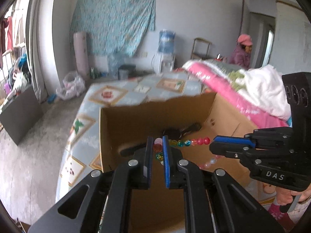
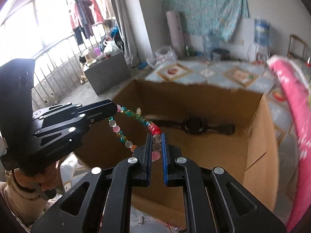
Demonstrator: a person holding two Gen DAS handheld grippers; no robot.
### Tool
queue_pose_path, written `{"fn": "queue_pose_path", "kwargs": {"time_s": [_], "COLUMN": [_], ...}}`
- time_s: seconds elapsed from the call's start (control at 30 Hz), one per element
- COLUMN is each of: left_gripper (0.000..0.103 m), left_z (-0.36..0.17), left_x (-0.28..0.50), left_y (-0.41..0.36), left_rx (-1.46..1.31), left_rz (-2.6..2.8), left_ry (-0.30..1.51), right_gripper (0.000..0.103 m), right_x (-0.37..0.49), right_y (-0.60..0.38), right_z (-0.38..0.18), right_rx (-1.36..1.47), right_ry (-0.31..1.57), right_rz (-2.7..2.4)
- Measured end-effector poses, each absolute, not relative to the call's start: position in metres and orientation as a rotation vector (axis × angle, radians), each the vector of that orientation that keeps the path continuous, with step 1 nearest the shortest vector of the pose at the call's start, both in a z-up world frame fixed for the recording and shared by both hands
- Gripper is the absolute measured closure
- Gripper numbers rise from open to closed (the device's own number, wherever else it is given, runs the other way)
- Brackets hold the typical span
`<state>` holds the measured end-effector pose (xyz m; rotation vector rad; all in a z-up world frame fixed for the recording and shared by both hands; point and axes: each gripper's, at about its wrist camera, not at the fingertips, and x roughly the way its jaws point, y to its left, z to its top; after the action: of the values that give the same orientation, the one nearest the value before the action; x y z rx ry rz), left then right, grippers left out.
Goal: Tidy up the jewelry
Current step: 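Lower the bracelet into the box and open the right gripper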
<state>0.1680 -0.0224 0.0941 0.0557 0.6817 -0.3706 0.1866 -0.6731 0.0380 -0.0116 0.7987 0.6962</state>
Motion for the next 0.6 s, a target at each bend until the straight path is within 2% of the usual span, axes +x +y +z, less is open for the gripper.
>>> {"fn": "queue_pose_path", "kwargs": {"time_s": [0.27, 0.43, 0.6], "left_gripper": [0.093, 0.093, 0.087], "left_z": [0.059, 0.055, 0.056], "left_x": [0.187, 0.187, 0.187], "left_y": [-0.029, -0.032, -0.037], "left_rx": [0.103, 0.131, 0.135], "left_rz": [-0.343, -0.33, -0.325], "left_ry": [0.78, 0.78, 0.787], "right_gripper": [0.095, 0.091, 0.074], "right_x": [0.196, 0.193, 0.192], "right_y": [-0.664, -0.665, -0.673], "right_z": [0.012, 0.012, 0.015], "right_rx": [-0.033, -0.035, -0.017], "right_ry": [0.892, 0.898, 0.891], "right_rz": [0.693, 0.685, 0.672]}}
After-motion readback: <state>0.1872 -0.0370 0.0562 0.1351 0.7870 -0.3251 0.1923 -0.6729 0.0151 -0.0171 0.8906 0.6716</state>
